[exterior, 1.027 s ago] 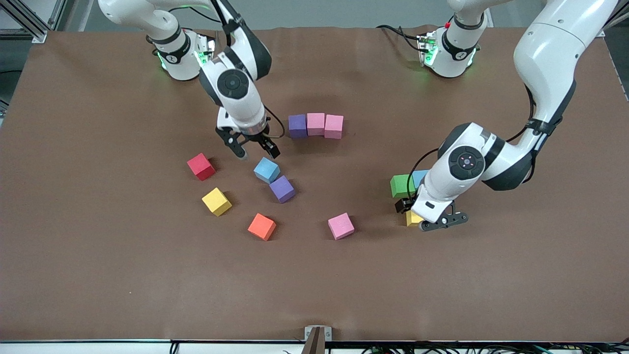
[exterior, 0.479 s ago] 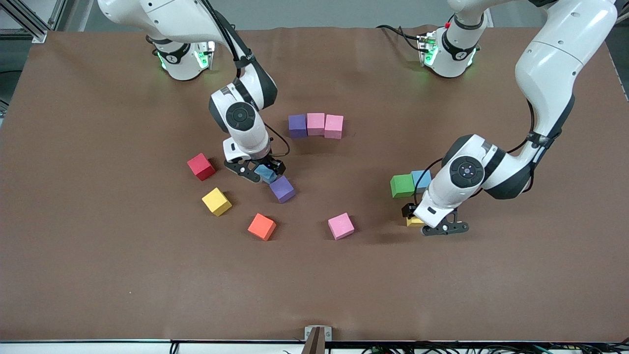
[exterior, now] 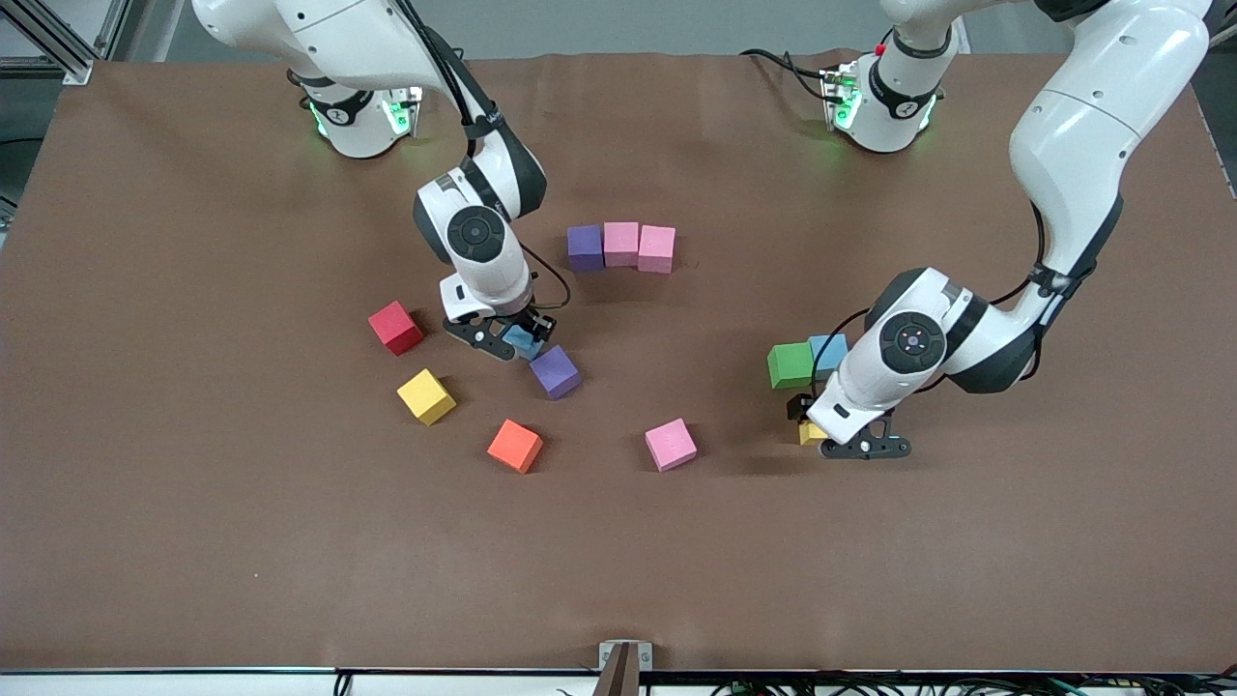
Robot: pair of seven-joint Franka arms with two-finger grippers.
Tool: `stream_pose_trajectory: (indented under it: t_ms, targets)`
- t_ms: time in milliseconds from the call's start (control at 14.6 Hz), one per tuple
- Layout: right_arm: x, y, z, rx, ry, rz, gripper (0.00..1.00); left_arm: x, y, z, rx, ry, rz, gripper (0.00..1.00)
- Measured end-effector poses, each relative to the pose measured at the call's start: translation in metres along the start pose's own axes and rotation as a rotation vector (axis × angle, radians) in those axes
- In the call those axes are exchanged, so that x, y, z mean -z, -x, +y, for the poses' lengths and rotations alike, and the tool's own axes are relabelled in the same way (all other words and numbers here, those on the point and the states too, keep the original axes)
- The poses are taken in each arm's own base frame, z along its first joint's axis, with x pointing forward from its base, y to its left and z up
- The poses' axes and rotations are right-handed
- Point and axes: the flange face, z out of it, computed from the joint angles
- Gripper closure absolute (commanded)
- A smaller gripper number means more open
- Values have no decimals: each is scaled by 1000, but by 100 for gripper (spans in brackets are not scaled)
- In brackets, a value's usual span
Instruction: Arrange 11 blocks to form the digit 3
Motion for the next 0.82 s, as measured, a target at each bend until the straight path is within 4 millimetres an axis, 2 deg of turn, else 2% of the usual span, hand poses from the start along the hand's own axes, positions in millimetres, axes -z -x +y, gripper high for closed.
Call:
stream_pose_trajectory:
  t_ms: [137,342,616,822]
  targets:
    - [1,1,-2,60,-2,1,92,-3,1,0,-1,1,-5,9]
    - [4,7,-8,277,-12,2,92,-8,1,-1,2,4,-11,27]
    - [9,35,-26,438,-27,6,92,-15,1,-5,8,7,-16,56]
    - [10,68,-39,500,-28,7,92,-13,-1,-5,12,8,-11,58]
